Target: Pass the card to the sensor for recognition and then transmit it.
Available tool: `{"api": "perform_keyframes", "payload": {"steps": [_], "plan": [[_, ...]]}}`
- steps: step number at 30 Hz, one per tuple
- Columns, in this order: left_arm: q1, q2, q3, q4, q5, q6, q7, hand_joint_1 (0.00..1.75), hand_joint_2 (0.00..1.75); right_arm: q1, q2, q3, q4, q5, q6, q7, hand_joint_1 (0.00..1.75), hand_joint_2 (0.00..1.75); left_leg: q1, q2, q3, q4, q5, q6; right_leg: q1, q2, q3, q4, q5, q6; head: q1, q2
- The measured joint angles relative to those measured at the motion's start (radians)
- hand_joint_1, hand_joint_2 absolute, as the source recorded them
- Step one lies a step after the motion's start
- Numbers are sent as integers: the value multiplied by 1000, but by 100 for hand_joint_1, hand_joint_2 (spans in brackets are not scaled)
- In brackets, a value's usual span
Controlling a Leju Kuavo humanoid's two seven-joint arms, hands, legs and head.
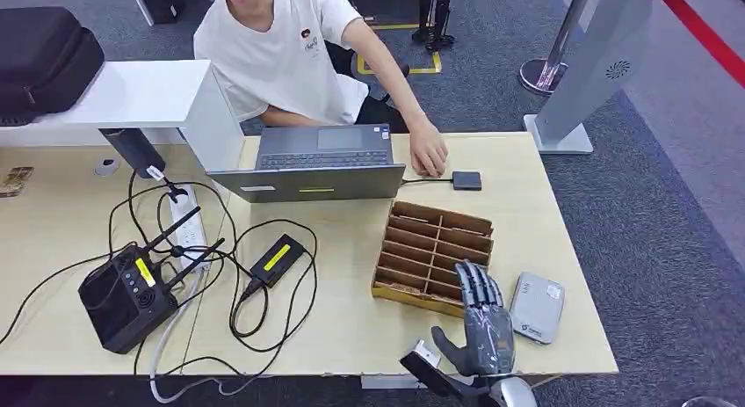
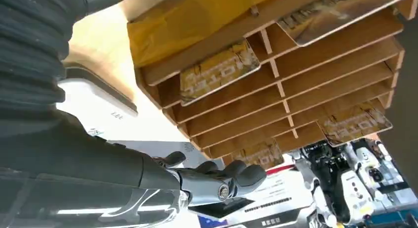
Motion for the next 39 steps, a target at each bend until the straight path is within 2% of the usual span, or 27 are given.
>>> {"api": "perform_keyframes", "payload": {"steps": [7, 8, 9, 10, 22, 26, 28, 29, 39], "plan": [[0, 0, 0, 0, -2, 0, 0, 0, 175, -1, 0, -3, 19, -5, 0, 0, 0, 175, 0, 0, 0, 0, 0, 0, 0, 0, 0, 0, 0, 0, 0, 0], [0, 0, 0, 0, -2, 0, 0, 0, 175, -1, 0, -3, 21, -5, 0, 0, 70, 175, 0, 0, 0, 0, 0, 0, 0, 0, 0, 0, 0, 0, 0, 0], [0, 0, 0, 0, -2, 0, 0, 0, 175, -1, 0, -3, 22, -5, 0, 0, 70, 175, 0, 0, 0, 0, 0, 0, 0, 0, 0, 0, 0, 0, 0, 0], [0, 0, 0, 0, -2, 0, 0, 0, 175, -1, 0, -4, 23, -5, 0, 0, 175, 175, 0, 0, 0, 0, 0, 0, 0, 0, 0, 0, 0, 0, 0, 0], [0, 0, 2, 0, -2, -2, -1, 0, 175, -16, 0, -4, 30, -105, -15, -14, 175, 175, 0, 0, 0, 0, 0, 0, 0, 0, 0, 0, 0, 0, 0, 0], [0, 0, 3, 0, -2, -3, -2, 0, 175, -22, -7, 1, 28, -150, -15, -7, 157, 175, 0, 0, 1, 0, 0, 0, 0, 0, 1, 0, 0, 0, 0, 0], [0, 0, 4, 0, -2, -3, -5, 0, 175, -21, -15, 7, 24, -173, -14, 1, 157, 175, 0, 0, 1, 0, 0, 0, 0, 0, 1, 0, 0, 0, 0, 0], [0, -1, 6, 0, -2, -4, -7, 0, 175, -18, -21, 11, 22, -186, -15, 7, 150, 175, 0, 0, 1, 0, 0, 0, 0, 0, 1, 0, 0, 0, 0, 0], [1, -2, 19, 0, -14, -3, -19, 0, 175, -11, -55, 34, -4, -212, -14, 24, 148, 175, 0, 0, 1, 0, 0, 0, 0, 0, 0, 0, 0, 0, 0, 0]]}}
